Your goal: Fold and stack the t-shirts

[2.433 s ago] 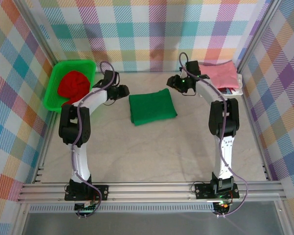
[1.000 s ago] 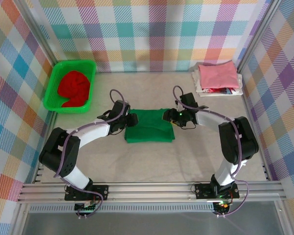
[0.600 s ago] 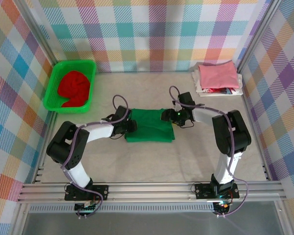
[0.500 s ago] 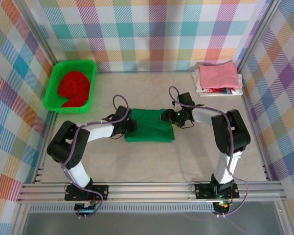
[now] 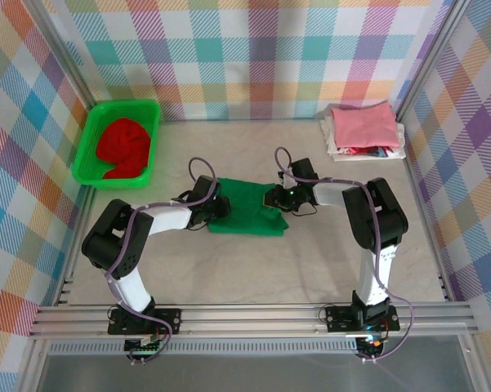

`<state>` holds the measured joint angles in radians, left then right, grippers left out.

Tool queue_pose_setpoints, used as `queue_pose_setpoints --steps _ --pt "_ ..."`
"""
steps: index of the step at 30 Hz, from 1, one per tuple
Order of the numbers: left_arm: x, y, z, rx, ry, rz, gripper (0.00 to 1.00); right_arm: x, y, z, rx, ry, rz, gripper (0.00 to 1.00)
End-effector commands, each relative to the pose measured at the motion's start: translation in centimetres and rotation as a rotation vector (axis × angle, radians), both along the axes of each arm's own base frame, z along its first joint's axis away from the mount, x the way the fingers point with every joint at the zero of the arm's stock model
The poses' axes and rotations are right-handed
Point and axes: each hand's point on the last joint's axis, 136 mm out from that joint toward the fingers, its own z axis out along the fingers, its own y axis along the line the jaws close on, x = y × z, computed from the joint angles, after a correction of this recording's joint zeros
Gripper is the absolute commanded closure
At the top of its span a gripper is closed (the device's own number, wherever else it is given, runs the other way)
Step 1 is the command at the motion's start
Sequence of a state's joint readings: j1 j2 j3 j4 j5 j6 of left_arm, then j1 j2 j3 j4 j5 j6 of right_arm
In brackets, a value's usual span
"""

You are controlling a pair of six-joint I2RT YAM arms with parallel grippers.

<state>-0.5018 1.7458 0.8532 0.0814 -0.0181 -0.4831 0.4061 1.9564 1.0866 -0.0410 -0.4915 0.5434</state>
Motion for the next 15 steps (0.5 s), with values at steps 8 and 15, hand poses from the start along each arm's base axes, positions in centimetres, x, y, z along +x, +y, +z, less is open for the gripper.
queue_pose_setpoints --steps 8,15 --pt "0.3 2.7 3.5 0.067 -0.08 0.06 0.45 2.8 -2.0 1.7 -0.031 -0.035 -0.044 1.0" --pt "2.1 2.2 13.5 -0.023 -0.345 0.003 0.22 5.4 -6.0 5.9 -0.233 -0.144 0.058 1.0"
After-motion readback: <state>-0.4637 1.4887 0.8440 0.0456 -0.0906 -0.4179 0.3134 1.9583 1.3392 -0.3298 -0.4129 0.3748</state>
